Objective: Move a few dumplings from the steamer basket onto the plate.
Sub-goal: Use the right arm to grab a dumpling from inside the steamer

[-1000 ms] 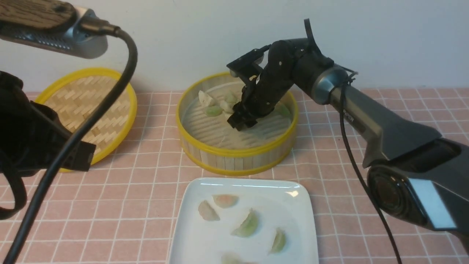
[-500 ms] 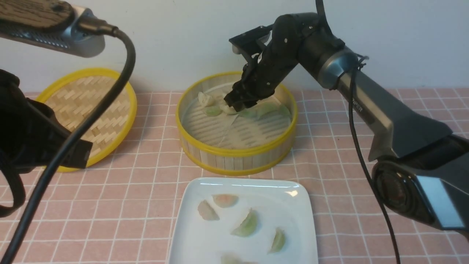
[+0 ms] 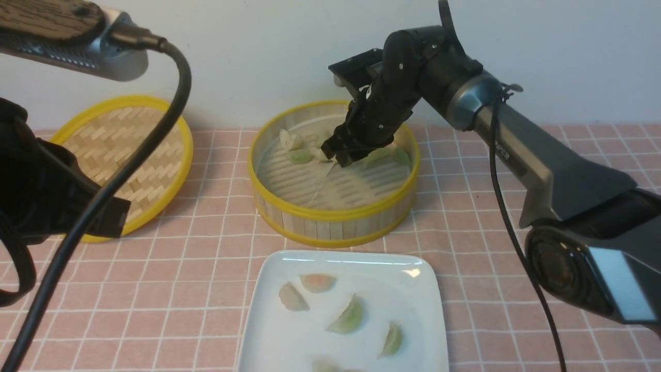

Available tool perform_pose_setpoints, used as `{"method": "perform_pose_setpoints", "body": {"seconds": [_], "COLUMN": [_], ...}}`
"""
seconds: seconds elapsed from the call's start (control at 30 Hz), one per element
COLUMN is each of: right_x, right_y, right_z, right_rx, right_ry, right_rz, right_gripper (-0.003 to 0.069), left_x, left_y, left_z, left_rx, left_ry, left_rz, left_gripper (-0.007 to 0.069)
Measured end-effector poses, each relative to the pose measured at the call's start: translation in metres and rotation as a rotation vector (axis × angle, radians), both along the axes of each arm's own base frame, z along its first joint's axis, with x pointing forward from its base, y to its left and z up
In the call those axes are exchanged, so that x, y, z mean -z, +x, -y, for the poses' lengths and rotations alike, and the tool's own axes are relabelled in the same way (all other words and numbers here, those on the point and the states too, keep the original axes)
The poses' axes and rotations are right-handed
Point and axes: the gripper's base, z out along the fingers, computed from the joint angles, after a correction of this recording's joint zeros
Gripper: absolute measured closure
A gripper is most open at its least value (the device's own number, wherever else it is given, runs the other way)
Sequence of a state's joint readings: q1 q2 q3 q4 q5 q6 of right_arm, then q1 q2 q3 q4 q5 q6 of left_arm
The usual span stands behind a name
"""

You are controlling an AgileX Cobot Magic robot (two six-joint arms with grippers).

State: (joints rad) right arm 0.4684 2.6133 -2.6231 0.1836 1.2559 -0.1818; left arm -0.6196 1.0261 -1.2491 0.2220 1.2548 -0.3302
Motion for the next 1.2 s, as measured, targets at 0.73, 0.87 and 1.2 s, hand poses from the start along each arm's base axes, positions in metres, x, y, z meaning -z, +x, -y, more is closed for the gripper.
{"method": "perform_pose_setpoints", "body": {"seconds": [0.73, 0.87, 1.2], "right_x": [-0.035, -0.002, 0.031], "right_y": [-0.009, -0.003, 0.005], "right_z": [0.01, 0.006, -0.002], "right_rx": [-0.099, -0.115, -0.15], "right_ry": [-0.042, -0.045, -0.012], "right_rz": [0.069, 0.021, 0.042], "right_gripper": [0.0174, 0.0191, 0.0267], "left_x": [-0.003, -0.003, -0.002], "left_y": [0.0, 0.0, -0.001], "left_z": [-0.005, -0.005, -0.005], "left_rx": [-0.016, -0.016, -0.014], "left_ry": [0.033, 0.033, 0.027], "left_rz": [0.036, 0.036, 0.031], "left_gripper": [0.0631, 0.0631, 0.0631]}}
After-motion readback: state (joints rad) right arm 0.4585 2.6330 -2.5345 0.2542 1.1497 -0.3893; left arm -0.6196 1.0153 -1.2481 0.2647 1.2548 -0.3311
